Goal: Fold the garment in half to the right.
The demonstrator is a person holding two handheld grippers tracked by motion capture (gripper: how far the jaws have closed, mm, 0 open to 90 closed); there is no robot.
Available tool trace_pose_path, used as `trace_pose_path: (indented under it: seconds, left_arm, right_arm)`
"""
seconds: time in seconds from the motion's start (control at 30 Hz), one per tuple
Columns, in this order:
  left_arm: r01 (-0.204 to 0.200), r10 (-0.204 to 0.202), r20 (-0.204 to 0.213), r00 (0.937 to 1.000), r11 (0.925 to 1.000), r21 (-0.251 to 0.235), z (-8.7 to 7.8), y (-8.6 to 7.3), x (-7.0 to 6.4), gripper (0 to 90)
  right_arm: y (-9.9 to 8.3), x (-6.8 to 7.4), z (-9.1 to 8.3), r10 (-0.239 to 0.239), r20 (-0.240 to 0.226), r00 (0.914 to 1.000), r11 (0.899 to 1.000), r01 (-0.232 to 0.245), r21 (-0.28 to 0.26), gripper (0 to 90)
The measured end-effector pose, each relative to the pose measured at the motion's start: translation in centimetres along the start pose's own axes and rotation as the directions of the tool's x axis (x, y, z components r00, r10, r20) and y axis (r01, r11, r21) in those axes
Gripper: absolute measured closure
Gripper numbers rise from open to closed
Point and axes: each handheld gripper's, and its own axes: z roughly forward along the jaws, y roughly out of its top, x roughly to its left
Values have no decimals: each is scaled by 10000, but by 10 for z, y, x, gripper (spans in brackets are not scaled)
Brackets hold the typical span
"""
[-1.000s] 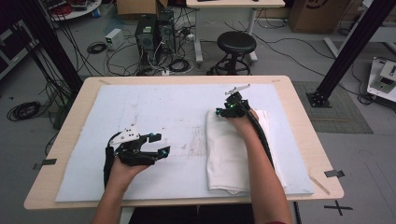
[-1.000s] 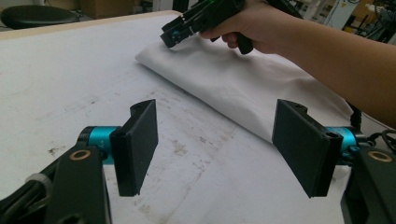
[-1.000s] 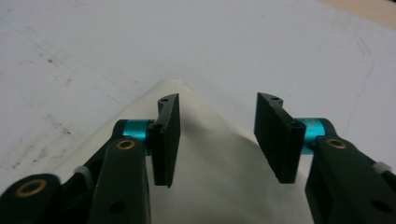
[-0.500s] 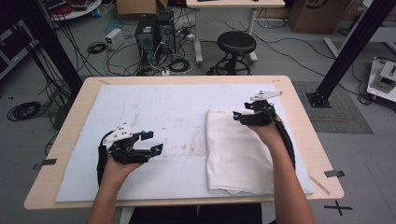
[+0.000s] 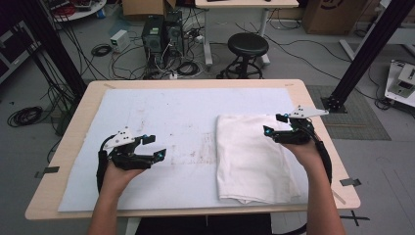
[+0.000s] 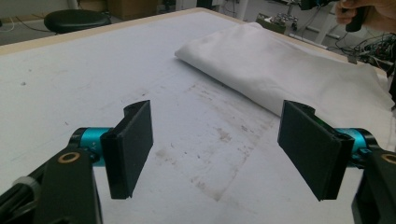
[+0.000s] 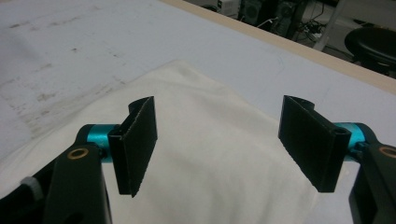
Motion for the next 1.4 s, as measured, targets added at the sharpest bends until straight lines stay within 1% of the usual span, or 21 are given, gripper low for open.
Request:
trace_pose_path:
  seconds: [0.07,0.17,0.27,0.3,0.4,0.47,0.53,0.6,0.7,0.73,0.77,0.8,0.87,0.93,1.0,1.23,1.33,1.4]
  left_arm:
    - [-48,48,1,10000,10000,60,-2,1,2,263]
    - [-69,69,14,10000,10000,13,-4,1,3,260]
    - [-140,140,-1,9999,9999,25,-5,1,4,260]
    - [-191,191,-22,9998,9998,49,-4,0,4,260]
    - [-336,337,-24,9994,9989,316,-2,-1,3,260]
    - [-562,565,-58,9984,9976,393,-2,-2,2,260]
    - [-695,690,118,9975,9968,393,-3,-3,2,259]
    - [-640,631,277,9976,9974,345,-3,-5,2,259]
    - [-541,529,290,9982,9976,440,-3,-9,4,256]
    - [-506,492,288,9984,9975,488,-3,-11,4,254]
    - [-479,467,256,9986,9977,489,-3,-12,4,254]
    - [-475,462,259,9986,9974,544,-3,-13,4,254]
    - [-431,417,269,9988,9976,543,-3,-14,4,254]
    - [-470,456,309,9985,9978,458,-4,-14,2,254]
    - [-528,516,337,9981,9979,364,-4,-13,1,254]
    - [-433,422,335,9985,9985,340,-2,-14,0,254]
    - [-419,411,322,9986,9988,245,-4,-13,1,254]
    - [-414,407,307,9987,9989,231,-5,-13,2,254]
  right_arm:
    - [-4,2,-5,47,-51,10000,9999,-48,-154,277]
    - [-11,5,-9,76,-168,9998,9990,-84,-444,264]
    - [-20,9,-10,126,-330,9994,9987,-142,-485,255]
    - [-23,10,-10,73,-412,9991,9988,-93,-483,255]
    - [-34,16,-6,177,-683,9975,9987,-210,-475,248]
    - [-41,21,-2,100,-758,9971,9991,-130,-399,242]
    - [-45,27,-2,-11,-841,9965,9990,-27,-456,238]
    - [-48,32,-2,-130,-954,9954,9984,77,-556,225]
    - [-53,40,-1,-268,-1148,9930,9977,194,-651,223]
    - [-52,42,-1,-303,-1251,9917,9985,244,-483,223]
    - [-50,43,0,-468,-1243,9911,9984,424,-372,223]
    - [-48,45,-2,-570,-1177,9914,9979,528,-387,223]
    - [-48,45,-4,-580,-1104,9922,9967,513,-623,223]
    - [-49,45,-5,-507,-1179,9917,9975,444,-552,223]
    - [-51,45,-5,-507,-1183,9917,9982,467,-364,223]
    - [-59,44,-4,-365,-1192,9922,9993,355,-110,223]
    - [-59,44,-3,-353,-1235,9917,9994,350,-47,223]
    - [-59,45,-3,-387,-1232,9916,9992,375,-120,223]
